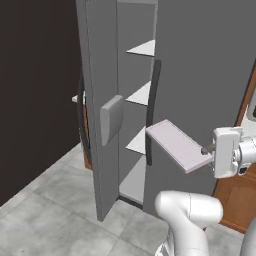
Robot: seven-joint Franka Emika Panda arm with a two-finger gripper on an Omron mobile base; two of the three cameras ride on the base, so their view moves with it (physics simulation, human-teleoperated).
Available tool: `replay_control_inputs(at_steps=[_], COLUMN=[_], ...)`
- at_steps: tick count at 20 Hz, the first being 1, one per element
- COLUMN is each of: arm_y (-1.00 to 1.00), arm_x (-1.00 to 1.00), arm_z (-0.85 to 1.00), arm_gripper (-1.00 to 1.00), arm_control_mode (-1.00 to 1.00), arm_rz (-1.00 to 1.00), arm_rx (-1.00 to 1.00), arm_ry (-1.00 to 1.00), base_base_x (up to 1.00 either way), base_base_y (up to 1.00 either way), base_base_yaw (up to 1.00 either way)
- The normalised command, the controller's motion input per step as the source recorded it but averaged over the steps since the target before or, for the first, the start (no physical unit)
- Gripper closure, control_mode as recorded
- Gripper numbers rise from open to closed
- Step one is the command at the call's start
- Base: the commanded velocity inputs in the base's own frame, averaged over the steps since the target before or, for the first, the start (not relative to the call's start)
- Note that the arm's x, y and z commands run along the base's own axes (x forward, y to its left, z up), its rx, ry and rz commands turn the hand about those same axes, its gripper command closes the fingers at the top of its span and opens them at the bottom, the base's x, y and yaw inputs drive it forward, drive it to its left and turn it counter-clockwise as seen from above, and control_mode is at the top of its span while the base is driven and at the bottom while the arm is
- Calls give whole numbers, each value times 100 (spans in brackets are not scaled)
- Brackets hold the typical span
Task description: The ice cube tray has been filled with water. Take the tray and place it in the freezer to make ice. Close the freezer door after placing the tray.
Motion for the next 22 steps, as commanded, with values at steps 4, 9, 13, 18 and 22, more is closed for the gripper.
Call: replay_control_inputs(at_steps=[4,9,13,18,22], arm_y=[0,0,0,0,0], arm_x=[0,0,0,0,0], arm_z=[0,0,0,0,0], arm_gripper=[100,100,100,100,100], arm_control_mode=[100,100,100,100,100], arm_rz=[0,0,0,0,0], arm_rx=[0,0,0,0,0], arm_ry=[0,0,0,0,0], base_base_x=[12,21,28,28,28], base_base_y=[28,43,53,50,39], base_base_yaw=[-23,-24,-24,-24,-24])
